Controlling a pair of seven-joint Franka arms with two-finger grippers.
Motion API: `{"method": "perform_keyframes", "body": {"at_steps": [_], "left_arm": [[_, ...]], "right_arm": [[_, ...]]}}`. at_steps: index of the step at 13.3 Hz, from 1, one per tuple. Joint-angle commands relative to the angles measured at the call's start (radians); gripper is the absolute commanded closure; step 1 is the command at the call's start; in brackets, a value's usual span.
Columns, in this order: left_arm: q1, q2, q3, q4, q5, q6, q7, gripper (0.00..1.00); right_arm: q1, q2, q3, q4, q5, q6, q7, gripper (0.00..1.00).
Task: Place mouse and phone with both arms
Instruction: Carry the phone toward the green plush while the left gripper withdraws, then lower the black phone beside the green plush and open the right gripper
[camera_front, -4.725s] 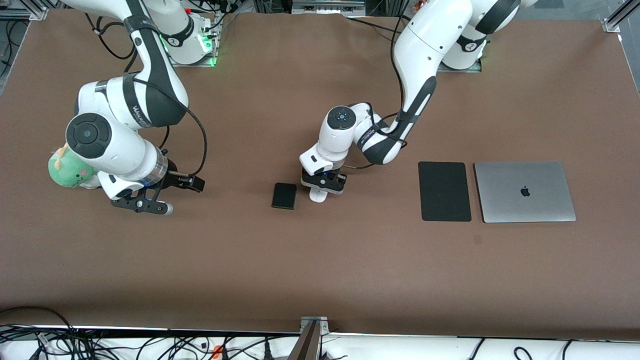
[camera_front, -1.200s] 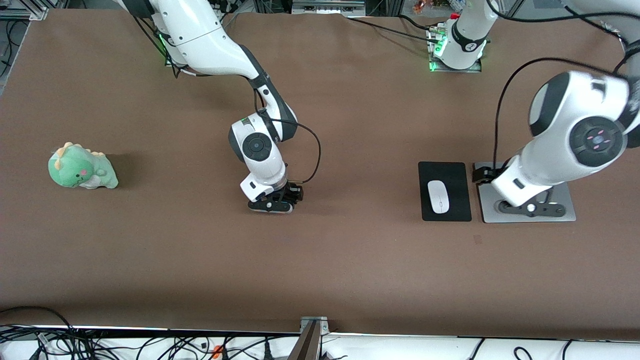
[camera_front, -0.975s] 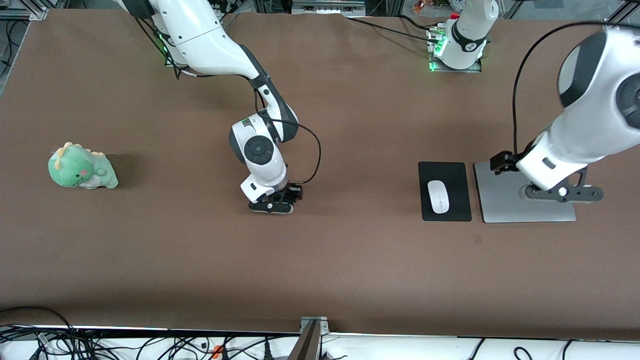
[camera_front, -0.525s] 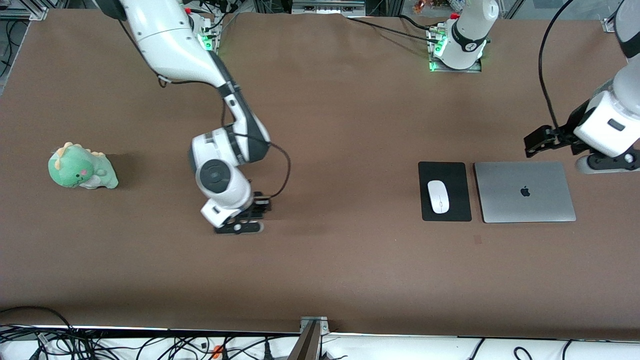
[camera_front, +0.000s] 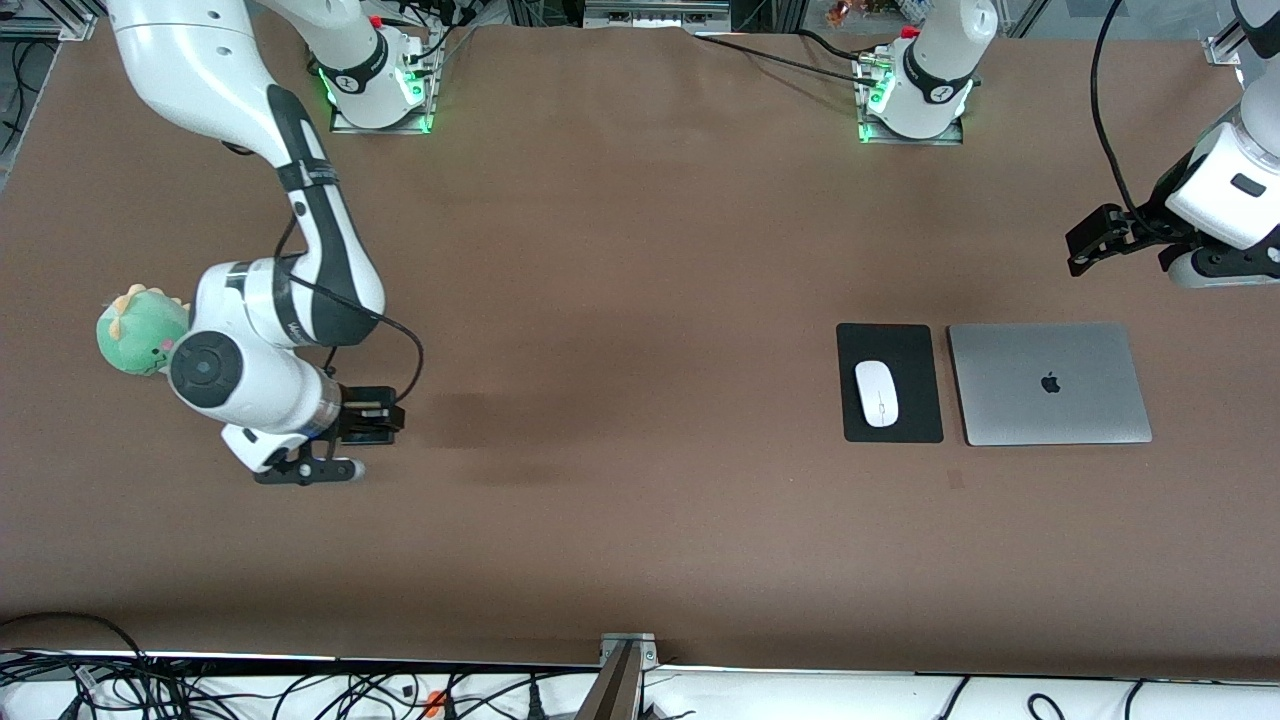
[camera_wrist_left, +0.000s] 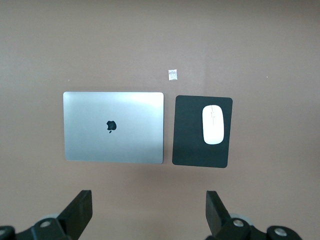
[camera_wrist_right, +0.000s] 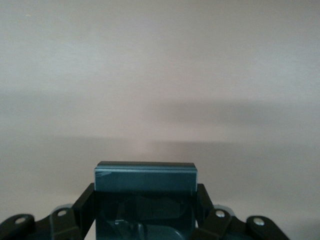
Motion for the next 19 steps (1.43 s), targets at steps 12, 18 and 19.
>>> {"method": "perform_keyframes", "body": {"at_steps": [12, 18, 19], "left_arm": [[-0.002, -0.02, 0.005, -0.019, -0.028, -0.014, 0.051, 0.0], [-0.002, -0.02, 0.002, -0.014, -0.028, -0.017, 0.049, 0.0], [-0.002, -0.02, 0.002, -0.014, -0.028, -0.017, 0.049, 0.0]], "right_arm": [[-0.142, -0.136, -0.057, -0.63, 0.025, 0.65, -0.288, 0.61], [-0.168, -0.139, -0.046, -0.644, 0.024, 0.645, -0.29, 0.0], [-0.168, -0.139, -0.046, -0.641, 0.024, 0.642, -0.29, 0.0]]}}
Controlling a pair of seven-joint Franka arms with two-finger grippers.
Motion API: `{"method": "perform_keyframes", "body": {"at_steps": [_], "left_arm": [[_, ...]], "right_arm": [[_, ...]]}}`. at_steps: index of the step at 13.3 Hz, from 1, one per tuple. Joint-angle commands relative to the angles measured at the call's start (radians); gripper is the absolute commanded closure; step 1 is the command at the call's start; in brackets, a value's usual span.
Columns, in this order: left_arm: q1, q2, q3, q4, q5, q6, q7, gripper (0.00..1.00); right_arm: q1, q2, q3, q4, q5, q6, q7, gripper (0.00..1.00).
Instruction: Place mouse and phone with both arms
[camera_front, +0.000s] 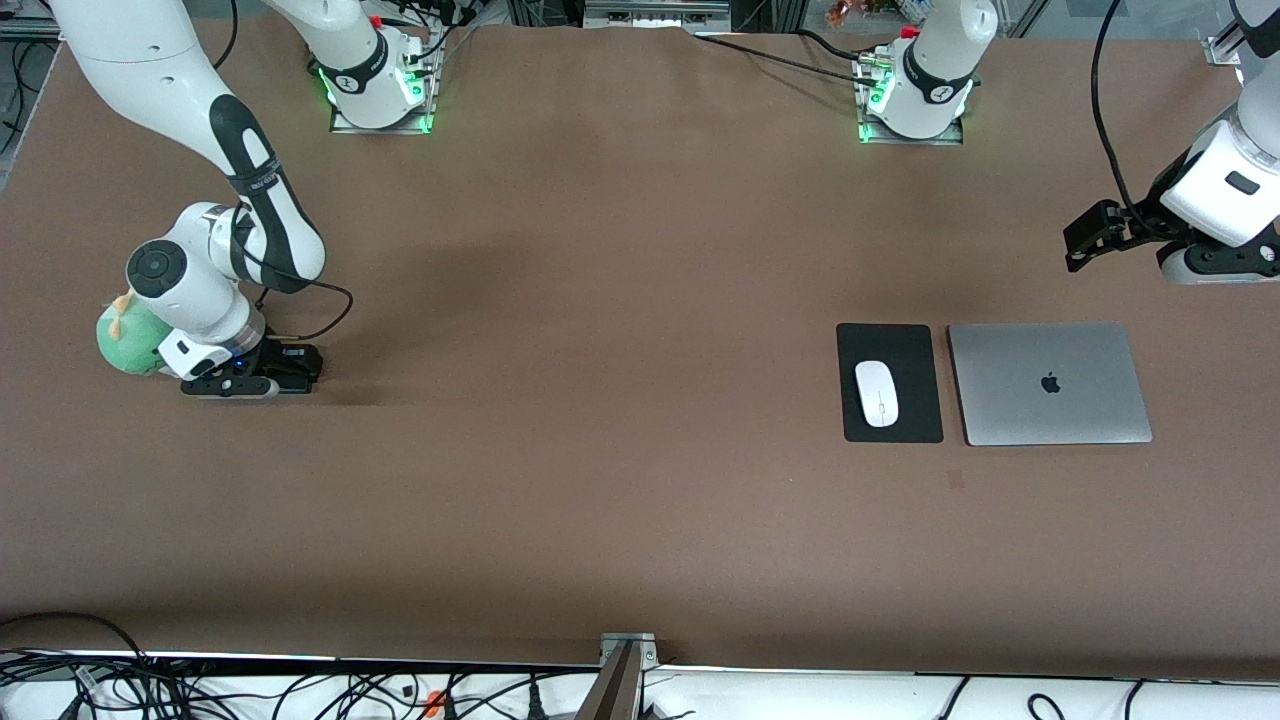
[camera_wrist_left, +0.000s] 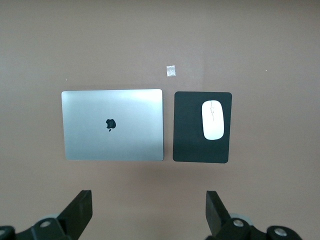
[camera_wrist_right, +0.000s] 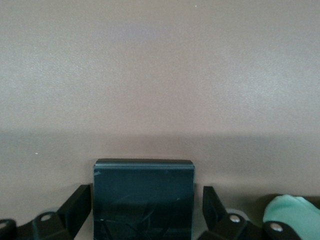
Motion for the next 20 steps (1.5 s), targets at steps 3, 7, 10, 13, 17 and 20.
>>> {"method": "perform_keyframes", "body": {"at_steps": [3, 7, 10, 13, 17, 20], "left_arm": [[0.001, -0.02, 0.008, -0.011, -0.027, -0.006, 0.025, 0.0], [0.001, -0.02, 0.008, -0.01, -0.027, -0.009, 0.025, 0.0], [0.001, -0.023, 0.008, -0.01, -0.027, -0.026, 0.025, 0.0], [0.001, -0.023, 0.003, -0.01, -0.027, -0.032, 0.025, 0.0], [-0.001, -0.022, 0.002, -0.008, -0.027, -0.029, 0.023, 0.0], [0.001, -0.022, 0.002, -0.008, -0.027, -0.03, 0.025, 0.0]], "right_arm": [[-0.014, -0.052, 0.048, 0.046, 0.014, -0.11, -0.022, 0.0], [-0.016, -0.052, 0.053, 0.41, 0.083, -0.646, -0.016, 0.0], [-0.017, -0.063, 0.045, 0.641, 0.081, -0.952, -0.013, 0.0], [-0.017, -0.107, 0.022, 0.771, 0.071, -1.138, -0.016, 0.0], [-0.048, -0.212, 0.01, 0.782, 0.031, -1.216, -0.012, 0.0], [-0.178, -0.284, 0.164, 0.781, -0.093, -1.25, 0.069, 0.0]]}}
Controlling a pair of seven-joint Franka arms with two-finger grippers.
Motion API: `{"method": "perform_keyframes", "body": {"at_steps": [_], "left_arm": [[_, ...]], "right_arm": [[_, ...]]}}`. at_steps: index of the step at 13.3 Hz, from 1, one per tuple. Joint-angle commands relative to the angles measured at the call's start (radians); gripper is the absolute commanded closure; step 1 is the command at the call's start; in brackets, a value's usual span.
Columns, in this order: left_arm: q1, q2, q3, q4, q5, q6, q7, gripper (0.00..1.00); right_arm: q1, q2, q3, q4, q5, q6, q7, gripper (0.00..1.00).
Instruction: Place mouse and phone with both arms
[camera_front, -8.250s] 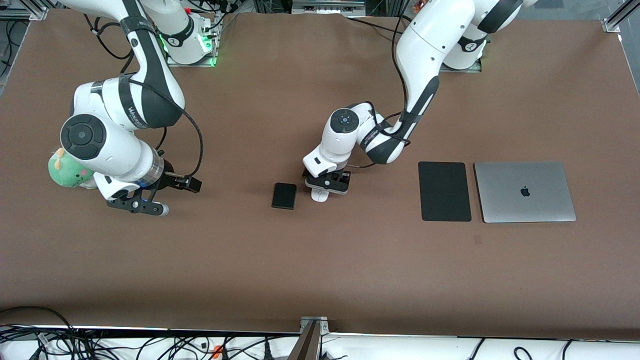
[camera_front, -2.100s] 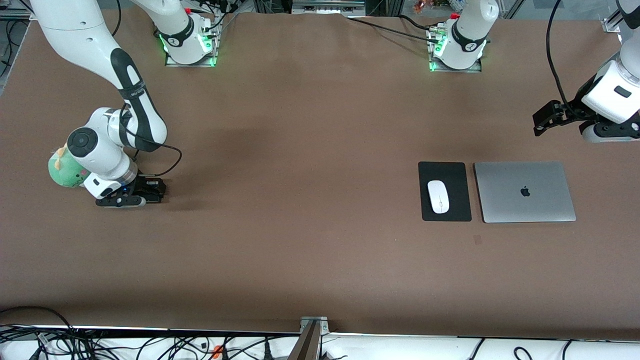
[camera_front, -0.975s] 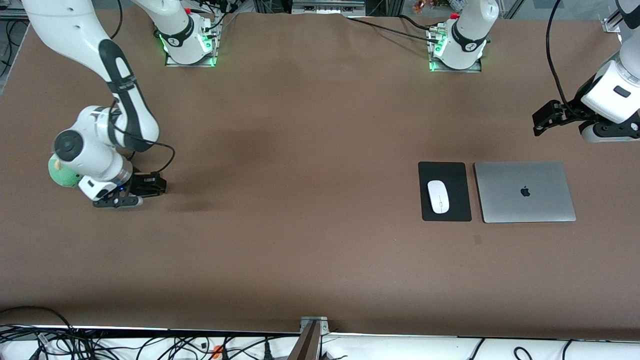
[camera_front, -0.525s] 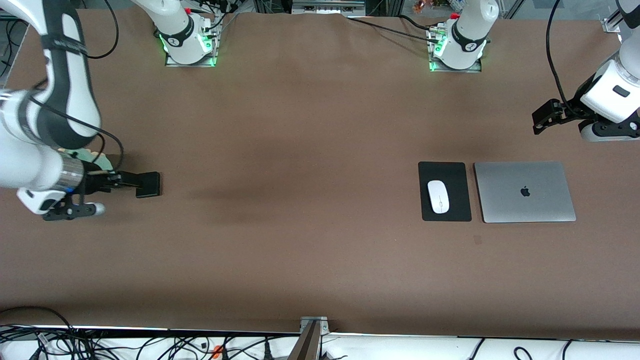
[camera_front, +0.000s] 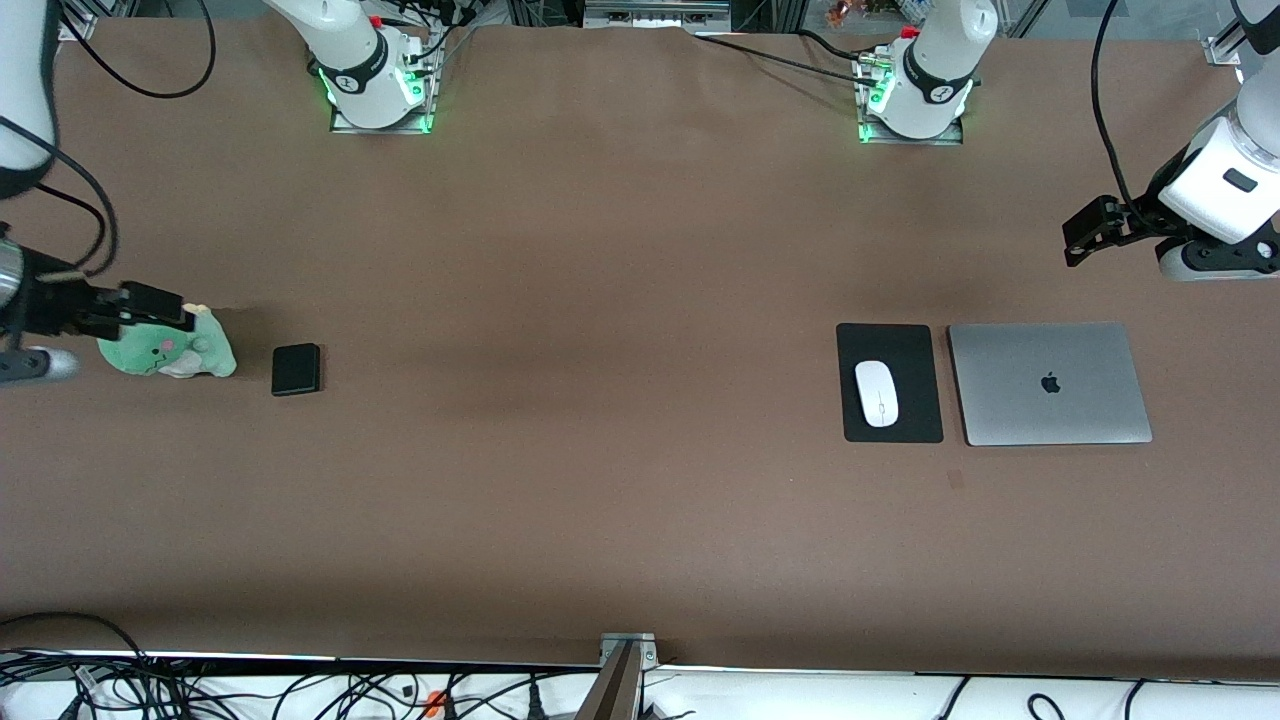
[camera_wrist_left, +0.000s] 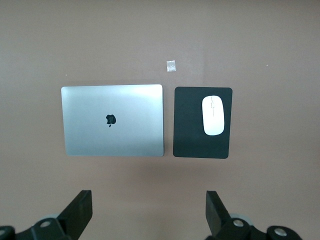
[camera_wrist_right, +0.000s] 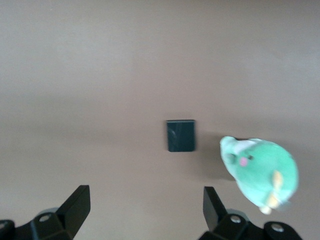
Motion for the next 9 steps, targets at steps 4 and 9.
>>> {"method": "perform_keyframes", "body": {"at_steps": [4, 9], "left_arm": [[0.001, -0.018, 0.004, -0.008, -0.027, -0.01, 0.025, 0.0], [0.001, -0.019, 0.004, -0.008, -0.027, -0.013, 0.025, 0.0]], "right_arm": [[-0.099, -0.092, 0.168, -0.029, -0.153, 0.001, 0.11, 0.0], [-0.098, -0.076, 0.16, -0.02, -0.139, 0.047, 0.101, 0.0]]}}
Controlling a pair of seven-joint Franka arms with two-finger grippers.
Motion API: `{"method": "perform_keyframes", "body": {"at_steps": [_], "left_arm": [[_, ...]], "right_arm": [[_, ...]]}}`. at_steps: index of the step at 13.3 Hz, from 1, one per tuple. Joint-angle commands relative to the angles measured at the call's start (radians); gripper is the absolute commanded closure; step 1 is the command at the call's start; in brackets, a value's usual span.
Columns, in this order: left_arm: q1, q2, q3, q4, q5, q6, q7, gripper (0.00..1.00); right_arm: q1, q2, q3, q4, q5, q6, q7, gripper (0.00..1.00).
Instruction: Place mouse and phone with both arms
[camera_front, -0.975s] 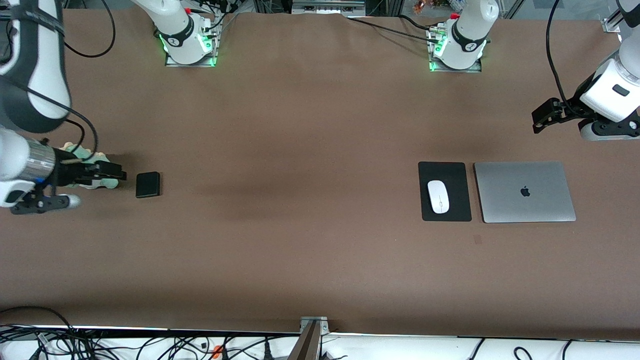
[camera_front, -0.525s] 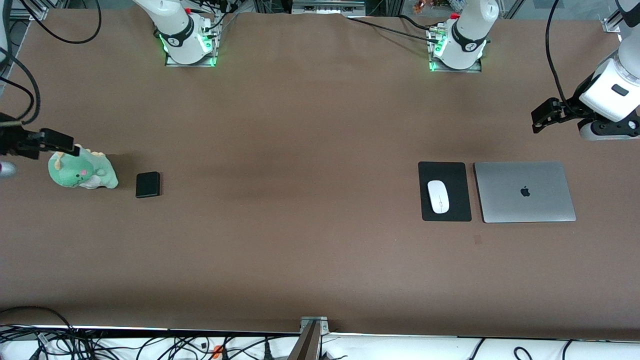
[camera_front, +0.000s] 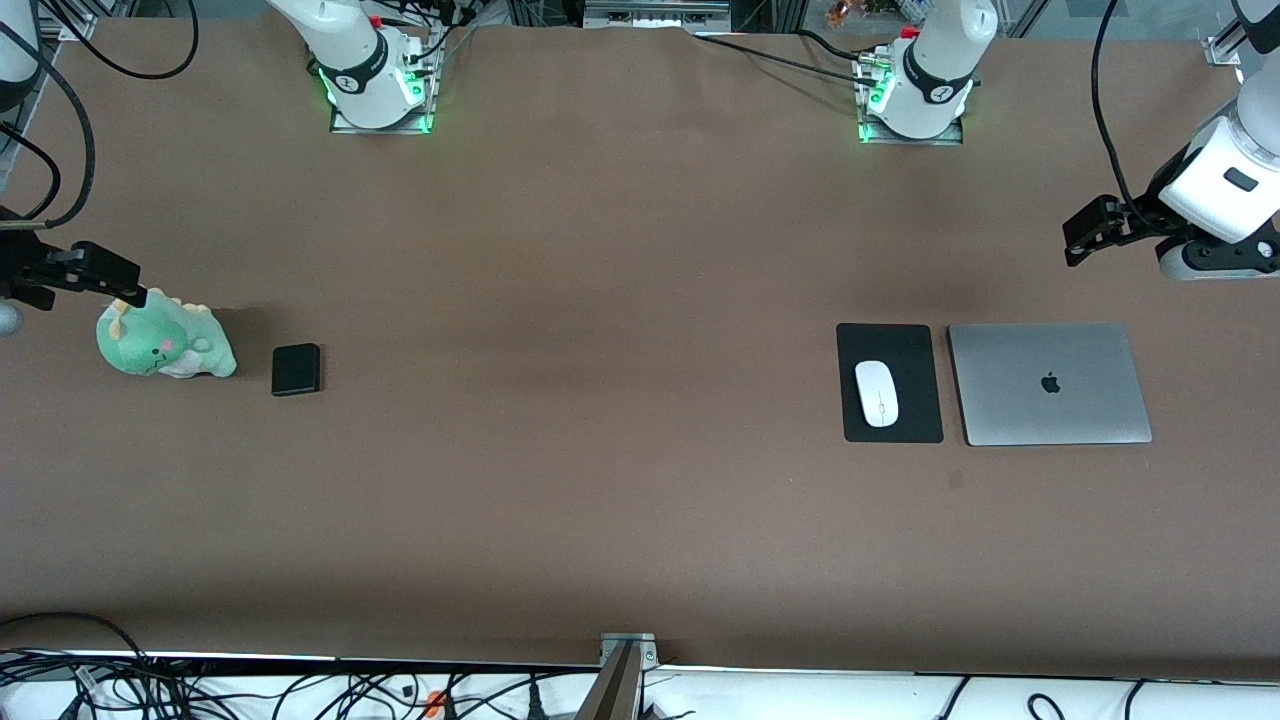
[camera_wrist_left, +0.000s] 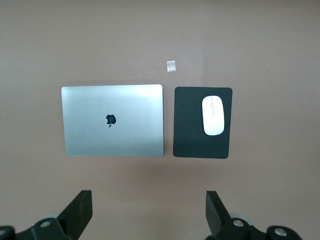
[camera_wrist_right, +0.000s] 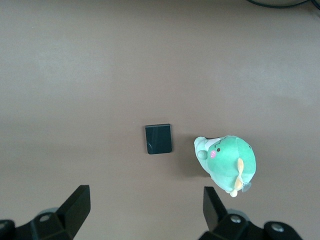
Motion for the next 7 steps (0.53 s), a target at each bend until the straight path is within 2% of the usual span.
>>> {"method": "perform_keyframes", "body": {"at_steps": [1, 7], "left_arm": [[0.001, -0.018, 0.004, -0.008, -0.027, -0.013, 0.025, 0.0], [0.001, -0.017, 0.004, -0.008, -0.027, -0.013, 0.017, 0.0]], "right_arm": [[-0.015, -0.002, 0.012, -0.008, -0.002, 0.01, 0.005, 0.0], [-0.015, 0.006, 0.01, -0.008, 0.0, 0.033, 0.015, 0.0]]}}
